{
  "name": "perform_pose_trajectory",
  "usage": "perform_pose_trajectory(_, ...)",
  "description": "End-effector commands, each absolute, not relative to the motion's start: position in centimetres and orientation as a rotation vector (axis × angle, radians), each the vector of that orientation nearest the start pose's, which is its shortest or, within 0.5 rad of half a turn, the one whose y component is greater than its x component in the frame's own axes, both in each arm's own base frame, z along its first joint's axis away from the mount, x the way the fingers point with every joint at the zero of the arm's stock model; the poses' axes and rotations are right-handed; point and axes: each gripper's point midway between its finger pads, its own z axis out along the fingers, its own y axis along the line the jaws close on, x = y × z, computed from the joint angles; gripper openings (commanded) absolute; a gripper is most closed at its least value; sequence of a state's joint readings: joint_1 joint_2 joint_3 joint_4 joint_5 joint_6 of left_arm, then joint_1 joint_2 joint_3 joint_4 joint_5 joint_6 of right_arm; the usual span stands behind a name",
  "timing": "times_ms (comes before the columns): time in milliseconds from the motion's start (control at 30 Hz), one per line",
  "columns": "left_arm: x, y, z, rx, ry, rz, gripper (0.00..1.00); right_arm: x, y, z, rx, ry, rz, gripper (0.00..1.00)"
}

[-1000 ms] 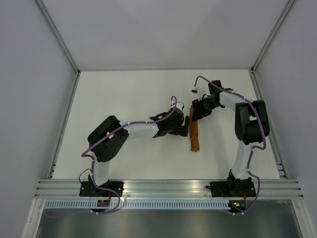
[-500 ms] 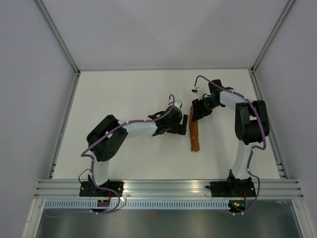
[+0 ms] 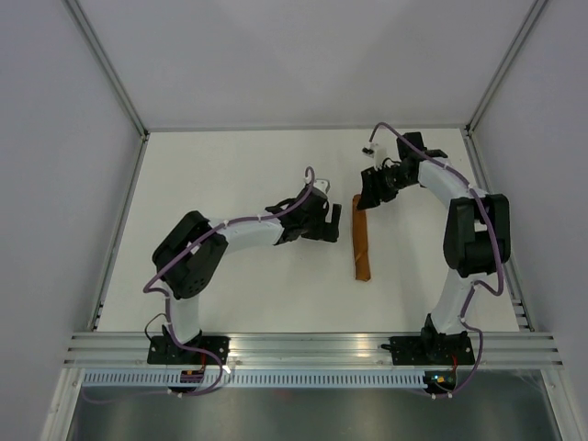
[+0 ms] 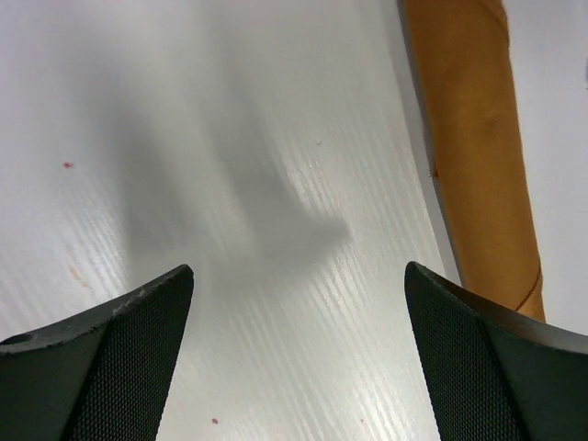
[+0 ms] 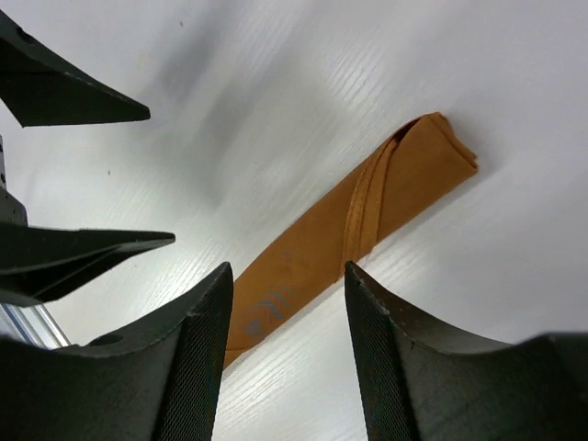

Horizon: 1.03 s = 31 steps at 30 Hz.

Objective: Fold the napkin, place the utensils inside, and roll it up
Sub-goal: Roll the napkin with the utensil

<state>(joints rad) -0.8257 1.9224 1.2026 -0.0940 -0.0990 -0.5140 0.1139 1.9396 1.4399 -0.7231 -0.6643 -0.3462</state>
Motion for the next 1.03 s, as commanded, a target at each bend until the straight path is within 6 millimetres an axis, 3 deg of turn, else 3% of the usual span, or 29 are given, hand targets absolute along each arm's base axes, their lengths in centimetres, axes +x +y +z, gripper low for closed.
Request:
perform_pose_trajectory(0,33.2,-34.9,8.6,0.378,2.327,-0.55,1.0,40.3,13.1,14.5,-0.684,2.324,0.84,0.58)
perform_pose_trajectory(67,33.4,-34.2,10.1,0.369,2.3,-0.56,1.0,40.2,12.3,16.4,-0.653,2.291,0.845,0.59)
perform_pose_trajectory(167,33.6,-33.0,11.9,0.364,2.272,-0.569,1.0,40.1,9.5,18.4,-0.564,2.261,0.827,0.59)
perform_pose_trajectory(267,33.5,-31.7,13.1,0.364,2.249,-0.577,1.0,39.6,6.3,20.0,-0.472,2.236,0.771,0.6)
perform_pose_trajectory(300,33.4,-31.3,13.6,0.362,2.242,-0.581,1.0,39.5,4.3,20.4,-0.423,2.229,0.736,0.61)
perform_pose_trajectory(367,33.1,-30.3,13.6,0.359,2.248,-0.576,1.0,38.4,2.3,21.3,-0.398,2.211,0.668,0.61)
perform_pose_trajectory(433,32.9,-29.6,14.8,0.36,2.223,-0.585,1.0,37.4,-0.6,22.4,-0.331,2.191,0.579,0.62)
perform_pose_trajectory(600,32.5,-27.0,16.0,0.333,2.208,-0.566,1.0,33.7,-5.0,22.1,-0.234,2.181,0.463,0.65)
perform_pose_trajectory(767,31.8,-26.1,17.4,0.34,2.183,-0.586,1.0,31.9,-5.7,21.6,-0.184,2.166,0.443,0.67)
perform_pose_trajectory(1000,31.5,-25.6,17.5,0.339,2.181,-0.586,1.0,32.2,-6.1,22.2,-0.155,2.142,0.461,0.73)
